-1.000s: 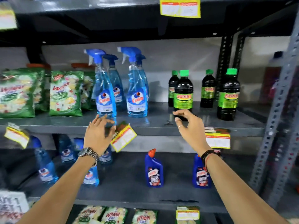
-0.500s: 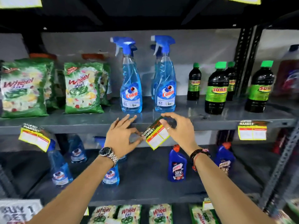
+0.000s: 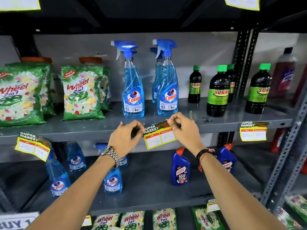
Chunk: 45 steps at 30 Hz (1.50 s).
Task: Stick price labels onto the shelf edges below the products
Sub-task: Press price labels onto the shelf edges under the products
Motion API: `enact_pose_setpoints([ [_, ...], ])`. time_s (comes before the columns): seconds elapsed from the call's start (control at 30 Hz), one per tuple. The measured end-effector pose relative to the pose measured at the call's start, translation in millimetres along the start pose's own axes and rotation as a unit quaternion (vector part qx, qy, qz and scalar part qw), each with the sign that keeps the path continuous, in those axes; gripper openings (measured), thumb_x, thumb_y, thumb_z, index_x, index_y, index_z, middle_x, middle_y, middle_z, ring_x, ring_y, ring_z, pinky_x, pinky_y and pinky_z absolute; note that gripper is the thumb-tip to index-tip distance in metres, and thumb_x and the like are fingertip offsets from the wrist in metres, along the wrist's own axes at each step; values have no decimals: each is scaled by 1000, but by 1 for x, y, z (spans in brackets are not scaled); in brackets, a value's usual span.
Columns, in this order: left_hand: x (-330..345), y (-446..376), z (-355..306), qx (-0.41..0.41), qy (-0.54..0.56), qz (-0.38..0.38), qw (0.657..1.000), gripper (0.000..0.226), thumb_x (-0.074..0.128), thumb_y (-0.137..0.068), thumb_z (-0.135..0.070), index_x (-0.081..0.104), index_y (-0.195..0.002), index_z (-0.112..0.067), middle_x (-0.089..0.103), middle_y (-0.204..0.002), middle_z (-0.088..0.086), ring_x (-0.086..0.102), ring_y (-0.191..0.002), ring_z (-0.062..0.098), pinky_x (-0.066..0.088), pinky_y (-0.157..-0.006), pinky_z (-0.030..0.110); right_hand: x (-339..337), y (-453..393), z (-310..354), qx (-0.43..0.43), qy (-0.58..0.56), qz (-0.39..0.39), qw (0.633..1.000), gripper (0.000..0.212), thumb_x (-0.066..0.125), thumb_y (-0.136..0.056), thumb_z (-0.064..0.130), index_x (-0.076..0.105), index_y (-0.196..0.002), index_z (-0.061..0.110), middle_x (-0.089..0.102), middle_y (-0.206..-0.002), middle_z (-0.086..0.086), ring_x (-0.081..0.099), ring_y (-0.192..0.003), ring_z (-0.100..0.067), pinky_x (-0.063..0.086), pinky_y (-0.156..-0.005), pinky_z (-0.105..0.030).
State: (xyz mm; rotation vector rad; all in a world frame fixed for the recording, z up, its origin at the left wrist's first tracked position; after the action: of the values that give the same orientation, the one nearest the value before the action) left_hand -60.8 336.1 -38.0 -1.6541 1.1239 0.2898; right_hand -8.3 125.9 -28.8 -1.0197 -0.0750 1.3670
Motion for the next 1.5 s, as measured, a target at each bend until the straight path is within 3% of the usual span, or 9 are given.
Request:
enact_pose_setpoints([
  [0.17, 0, 4, 4, 22, -15, 16, 1000, 5, 66, -79, -32, 62, -77, -31, 64, -121, -15, 57, -107, -1, 32, -111, 43, -7, 6, -7, -21, 31, 34, 999, 3, 65, -80, 23, 65, -78, 24, 71, -113, 11, 67, -95, -7, 54, -74, -31],
  [0.27, 1, 4, 3, 27, -41, 23, 999, 3, 68, -76, -33, 66, -77, -33, 62, -124, -16, 54, -105, -3, 40, -103, 40, -10, 7, -9, -49, 54, 48, 996, 4, 68, -75, 17, 68, -74, 21, 67, -121, 7, 65, -102, -11, 56, -76, -35],
  [0.47, -5, 2, -5, -11, -43, -10, 999, 5, 67, -72, -33, 64, -70, -35, 67, -111, -22, 61, -93, -2, 51, -71, 25, -8, 7, -8, -72, 76, 36, 994, 4, 67, -75, 19, 67, -73, 22, 70, -113, 10, 65, -98, -9, 53, -71, -27],
  [0.6, -11, -3, -15, -35, -53, -49, 997, 20, 65, -71, -34, 52, -60, -45, 70, -93, -25, 60, -80, -5, 42, -54, 17, -9, 4, -6, -60, 78, 18, 995, 4, 66, -76, 21, 66, -73, 25, 73, -104, 14, 65, -89, -9, 50, -66, -27],
  [0.7, -9, -7, -14, -47, -62, -50, 996, 5, 63, -69, -38, 63, -66, -34, 72, -91, -23, 63, -83, -1, 48, -60, 22, -9, 2, -7, -51, 89, 10, 995, 3, 66, -76, 24, 65, -74, 26, 73, -101, 15, 66, -89, -8, 50, -66, -26],
  [0.9, -6, -14, -7, -63, -57, -57, 995, 23, 60, -62, -48, 58, -69, -27, 73, -87, -20, 66, -83, 5, 54, -69, 33, -5, 1, -9, -61, 113, -6, 992, 10, 65, -78, 32, 57, -82, 28, 74, -94, 11, 68, -83, -15, 51, -63, -30],
  [1.03, 3, -15, -11, -60, -72, -84, 992, 43, 57, -59, -70, 51, -69, -29, 68, -75, -14, 61, -74, 8, 43, -72, 33, 4, 2, 0, -50, 149, -37, 987, 40, 64, -73, 61, 51, -89, 27, 71, -77, 6, 66, -72, -20, 43, -59, -30],
  [1.17, 12, -15, -15, -64, -89, -113, 988, 44, 60, -62, -70, 49, -66, -27, 60, -67, -10, 53, -70, 12, 33, -69, 33, 10, 3, 8, -40, 169, -37, 984, 47, 63, -72, 66, 54, -93, 25, 71, -79, 4, 66, -77, -24, 36, -60, -30],
  [1.5, 10, -6, -7, -68, -50, -85, 993, 28, 68, -76, -40, 44, -73, -28, 60, -74, -10, 53, -72, 17, 36, -58, 28, -7, -2, -4, -1, 89, 16, 996, 18, 68, -81, 21, 58, -95, 27, 74, -99, 11, 66, -93, -19, 41, -67, -29],
])
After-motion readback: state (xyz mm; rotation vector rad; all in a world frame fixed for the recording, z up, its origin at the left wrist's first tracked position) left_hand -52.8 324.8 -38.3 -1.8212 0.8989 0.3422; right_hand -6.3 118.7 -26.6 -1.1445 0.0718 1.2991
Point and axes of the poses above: each hand's wrist, its own y-axis away from the middle knuckle, its own x-axis out of the palm, z = x × y, the point moved 3 cm from there along -y, towards the middle knuckle
